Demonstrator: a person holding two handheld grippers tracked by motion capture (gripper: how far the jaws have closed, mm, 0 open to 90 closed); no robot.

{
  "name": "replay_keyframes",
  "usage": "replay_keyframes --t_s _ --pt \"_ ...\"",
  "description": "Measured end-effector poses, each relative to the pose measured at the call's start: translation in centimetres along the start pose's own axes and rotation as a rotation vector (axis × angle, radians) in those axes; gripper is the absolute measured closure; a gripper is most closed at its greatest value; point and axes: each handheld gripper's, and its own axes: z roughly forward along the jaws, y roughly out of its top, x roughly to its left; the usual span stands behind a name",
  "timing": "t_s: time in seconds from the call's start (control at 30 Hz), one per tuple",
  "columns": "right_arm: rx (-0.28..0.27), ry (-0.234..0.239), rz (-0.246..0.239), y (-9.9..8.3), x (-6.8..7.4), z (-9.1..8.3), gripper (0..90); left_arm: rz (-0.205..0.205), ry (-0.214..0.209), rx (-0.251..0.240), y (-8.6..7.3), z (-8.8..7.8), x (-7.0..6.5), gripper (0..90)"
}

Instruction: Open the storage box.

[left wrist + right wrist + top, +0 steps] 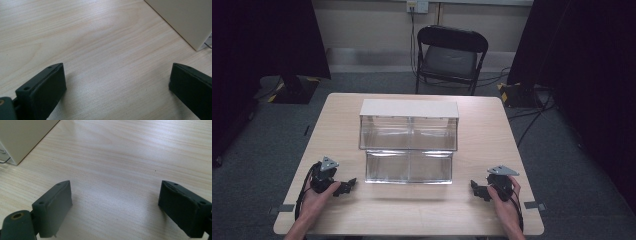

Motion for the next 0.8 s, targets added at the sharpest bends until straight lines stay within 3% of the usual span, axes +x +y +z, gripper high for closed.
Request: replay_keyframes --t_s 0.2,0.23,0.27,0.37,0.5,0.8 --pt "0.000 0.000 0.000 0.0 0.0 0.0 10.9 0.012 0.002 -0.002 0.0 -0.3 0.1 5.4" --pt "0.000 0.000 -0.001 0.0 0.0 0.0 10.9 0.008 0.006 -0.009 0.0 -0.4 0.1 15.1" --pt "-0.001 0.000 -0.001 0.0 0.0 0.0 10.9 -0.008 0.007 -0.018 0.0 -0.5 0.2 17.5" --pt "0.000 0.000 0.000 0.0 0.0 0.0 10.9 -0.035 -0.015 -0.023 0.0 -0.7 0.3 16.1" --pt "0.000 0.000 -0.001 0.0 0.0 0.0 10.9 -0.028 -0.016 -0.035 0.3 -1.3 0.1 17.2" --pt "-0.001 0.000 -0.002 0.0 0.0 0.0 10.9 -0.020 -0.088 -0.082 0.7 -2.5 -0.6 18.0"
